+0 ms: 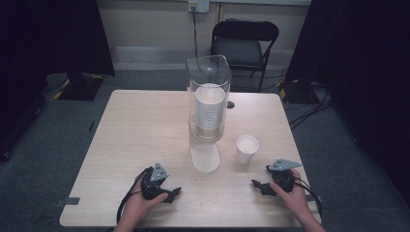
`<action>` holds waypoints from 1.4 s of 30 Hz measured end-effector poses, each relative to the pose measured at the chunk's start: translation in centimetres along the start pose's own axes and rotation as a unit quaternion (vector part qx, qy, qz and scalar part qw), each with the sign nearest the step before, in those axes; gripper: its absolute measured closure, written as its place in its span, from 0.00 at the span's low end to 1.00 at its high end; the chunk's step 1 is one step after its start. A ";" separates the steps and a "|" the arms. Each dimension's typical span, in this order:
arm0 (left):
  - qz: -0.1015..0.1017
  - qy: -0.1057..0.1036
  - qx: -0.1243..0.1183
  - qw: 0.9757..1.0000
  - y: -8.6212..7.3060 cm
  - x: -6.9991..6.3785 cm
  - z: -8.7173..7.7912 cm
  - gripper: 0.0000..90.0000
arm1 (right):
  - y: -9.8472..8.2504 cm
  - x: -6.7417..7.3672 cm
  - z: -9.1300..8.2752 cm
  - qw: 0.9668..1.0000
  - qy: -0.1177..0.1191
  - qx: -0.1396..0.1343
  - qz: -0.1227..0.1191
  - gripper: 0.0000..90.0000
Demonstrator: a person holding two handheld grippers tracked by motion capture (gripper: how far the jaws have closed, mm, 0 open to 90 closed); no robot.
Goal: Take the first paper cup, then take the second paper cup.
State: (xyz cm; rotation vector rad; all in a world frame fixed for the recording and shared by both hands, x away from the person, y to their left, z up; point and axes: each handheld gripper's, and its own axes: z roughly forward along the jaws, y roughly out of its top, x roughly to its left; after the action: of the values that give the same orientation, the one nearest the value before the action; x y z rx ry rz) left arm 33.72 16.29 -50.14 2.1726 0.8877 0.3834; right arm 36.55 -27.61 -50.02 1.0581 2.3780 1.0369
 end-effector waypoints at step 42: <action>-0.055 -0.015 -0.070 0.996 9.2 -0.2 0.0 0.19 | 0.0 0.0 0.0 1.000 0.002 0.002 -0.001 0.15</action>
State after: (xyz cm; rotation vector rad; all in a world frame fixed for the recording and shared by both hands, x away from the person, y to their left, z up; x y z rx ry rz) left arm 37.95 11.66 -43.41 1.9878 0.9310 0.3476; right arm 36.56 -27.66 -50.01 1.0562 2.3844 1.0358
